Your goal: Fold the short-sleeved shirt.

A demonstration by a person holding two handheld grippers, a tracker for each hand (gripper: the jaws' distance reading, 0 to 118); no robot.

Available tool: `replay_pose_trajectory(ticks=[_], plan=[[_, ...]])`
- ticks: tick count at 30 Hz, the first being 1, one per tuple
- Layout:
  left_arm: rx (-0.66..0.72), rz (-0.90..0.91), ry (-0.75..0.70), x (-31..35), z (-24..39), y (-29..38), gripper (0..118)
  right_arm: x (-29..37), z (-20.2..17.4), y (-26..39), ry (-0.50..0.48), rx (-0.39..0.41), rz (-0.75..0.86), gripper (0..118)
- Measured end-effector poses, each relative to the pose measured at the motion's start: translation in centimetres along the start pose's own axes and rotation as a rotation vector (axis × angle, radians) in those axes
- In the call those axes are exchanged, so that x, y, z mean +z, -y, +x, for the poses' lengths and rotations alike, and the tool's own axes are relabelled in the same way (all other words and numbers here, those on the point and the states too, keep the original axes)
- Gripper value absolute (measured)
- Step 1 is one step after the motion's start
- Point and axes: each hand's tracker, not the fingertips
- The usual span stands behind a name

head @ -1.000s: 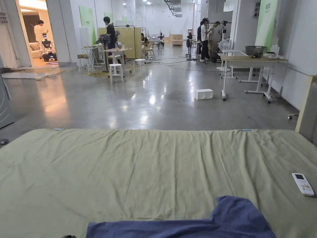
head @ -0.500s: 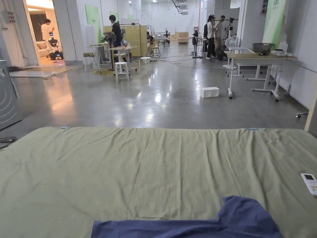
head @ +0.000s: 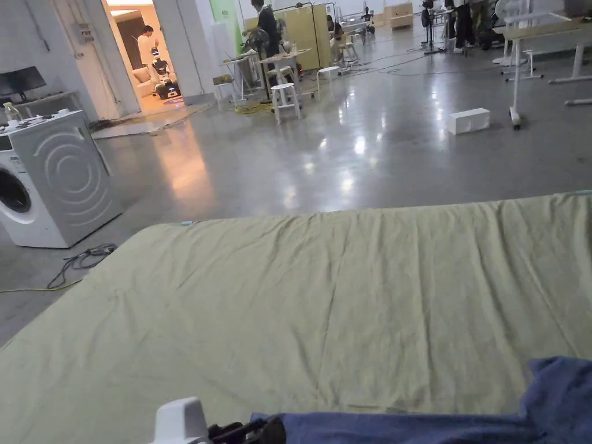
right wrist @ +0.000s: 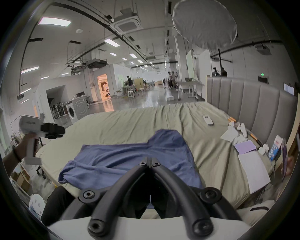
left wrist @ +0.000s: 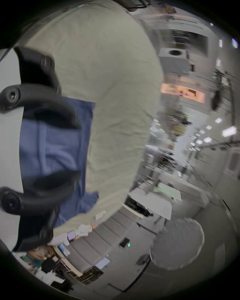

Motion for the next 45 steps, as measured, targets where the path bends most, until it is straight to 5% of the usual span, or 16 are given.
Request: replay_pose_trajectory(ticks=[2,5,11,13,15,17,21,23,25,26,33,35,40,42,45], plan=[[-0.072,-0.020,-0.089,-4.7,-1.7,-0.6,77,-0.6,0.9,0.7,-0.007,-0.049,-0.040,0],[-0.124,-0.081,-0.203,-10.4,-3.3,-1.3,77,-1.2,2.2,1.6,0.004,-0.123,-0.086,0],[-0.181,-0.208,-0.338,-17.9,-5.8,-1.0,76,-0.5,3.6,1.9,0.072,-0.086,-0.119,0],[-0.185,-0.216,-0.331,-18.6,-5.7,-0.6,66,-0.3,4.1,2.1,0.089,-0.093,-0.128,0],[-0.188,-0.238,-0.309,-19.5,-5.3,-0.1,42,-0.4,4.5,2.4,0.101,-0.102,-0.144,0],[-0.333,-0.248,-0.329,-19.7,-3.3,0.4,20,-0.9,4.6,2.4,0.103,-0.101,-0.155,0],[-0.490,-0.363,-0.354,-21.9,-1.8,0.8,12,-3.1,5.4,0.8,0.062,-0.043,-0.170,0],[-0.495,-0.405,-0.361,-22.7,-1.7,0.2,12,-5.5,6.1,-1.0,0.039,0.021,-0.166,14],[-0.488,-0.446,-0.355,-22.9,-1.5,-0.7,11,-8.8,7.4,-2.6,0.033,0.059,-0.165,58],[-0.479,-0.468,-0.349,-23.0,-1.5,-1.1,11,-11.0,8.0,-3.5,0.029,0.061,-0.168,68],[-0.430,-0.482,-0.333,-22.2,-1.2,-1.8,11,-26.2,13.2,-7.4,-0.031,-0.131,-0.294,70],[-0.420,-0.488,-0.317,-22.0,-1.4,-2.0,11,-30.3,13.9,-7.1,0.030,-0.052,-0.366,71],[-0.372,-0.530,-0.277,-22.1,-1.9,-3.1,11,-36.6,13.8,-5.5,0.055,0.194,-0.591,65],[-0.359,-0.548,-0.267,-22.4,-2.3,-3.6,11,-37.8,13.5,-4.5,0.068,0.231,-0.625,62],[-0.362,-0.556,-0.261,-22.5,-2.4,-3.7,11,-37.7,13.3,-3.7,-0.027,0.169,-0.559,0]])
